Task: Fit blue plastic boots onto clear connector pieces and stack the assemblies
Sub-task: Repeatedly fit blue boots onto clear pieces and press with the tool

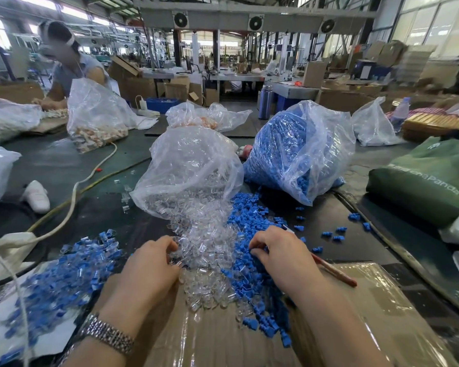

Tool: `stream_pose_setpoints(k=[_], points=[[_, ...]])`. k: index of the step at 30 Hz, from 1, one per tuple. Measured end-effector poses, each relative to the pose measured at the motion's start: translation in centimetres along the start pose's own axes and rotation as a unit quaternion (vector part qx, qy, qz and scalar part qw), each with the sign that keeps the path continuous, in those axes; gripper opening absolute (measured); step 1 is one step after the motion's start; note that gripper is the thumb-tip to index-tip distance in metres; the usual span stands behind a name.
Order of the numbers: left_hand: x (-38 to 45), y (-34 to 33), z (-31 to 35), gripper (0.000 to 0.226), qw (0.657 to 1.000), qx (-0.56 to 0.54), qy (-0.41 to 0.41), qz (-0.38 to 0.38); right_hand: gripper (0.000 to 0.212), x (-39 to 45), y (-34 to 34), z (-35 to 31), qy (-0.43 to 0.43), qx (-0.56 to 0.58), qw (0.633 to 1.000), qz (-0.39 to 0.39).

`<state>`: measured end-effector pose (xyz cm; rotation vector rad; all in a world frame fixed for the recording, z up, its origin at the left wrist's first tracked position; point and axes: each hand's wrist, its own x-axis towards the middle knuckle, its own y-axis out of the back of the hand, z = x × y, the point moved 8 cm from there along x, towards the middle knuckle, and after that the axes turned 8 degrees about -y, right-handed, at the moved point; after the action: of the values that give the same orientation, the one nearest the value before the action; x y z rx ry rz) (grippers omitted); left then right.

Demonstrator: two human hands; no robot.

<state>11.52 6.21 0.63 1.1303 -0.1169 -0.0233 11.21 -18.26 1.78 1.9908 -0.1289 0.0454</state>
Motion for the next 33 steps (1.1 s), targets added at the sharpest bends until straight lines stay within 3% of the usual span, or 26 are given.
stream_pose_setpoints(k=[6,11,16,20,22,26,30,33], points=[[-0.1,0.0,1.9,0.022,0.994,-0.034,-0.066,0.075,0.007,-0.1,0.4,0.3,-0.011,0.028,1.000,0.001],[-0.3,1.2,2.6,0.027,0.967,-0.200,-0.066,0.140,0.007,-0.1,1.3,1.3,-0.046,0.116,0.991,0.039],[-0.3,-0.5,4.1,0.025,0.903,-0.426,-0.056,0.022,0.010,-0.5,1.7,0.4,-0.023,0.316,0.948,0.018],[-0.6,-2.2,4.8,0.022,0.766,-0.642,-0.011,-0.036,0.006,-1.1,2.3,-1.4,0.033,0.414,0.909,-0.014],[-0.5,-2.7,5.0,0.023,0.727,-0.685,0.008,-0.048,0.004,-1.5,2.6,-2.2,0.057,0.433,0.899,-0.018],[-0.4,-3.1,5.5,0.025,0.692,-0.718,0.041,-0.055,0.004,-2.2,2.8,-3.3,0.100,0.443,0.891,-0.016],[-0.5,-3.6,6.1,0.016,0.658,-0.748,0.062,-0.062,0.006,-2.7,2.8,-4.1,0.145,0.380,0.913,0.007],[-0.6,-4.0,6.5,0.013,0.653,-0.751,0.061,-0.081,0.009,-3.0,3.2,-4.4,0.174,0.336,0.924,0.055]])
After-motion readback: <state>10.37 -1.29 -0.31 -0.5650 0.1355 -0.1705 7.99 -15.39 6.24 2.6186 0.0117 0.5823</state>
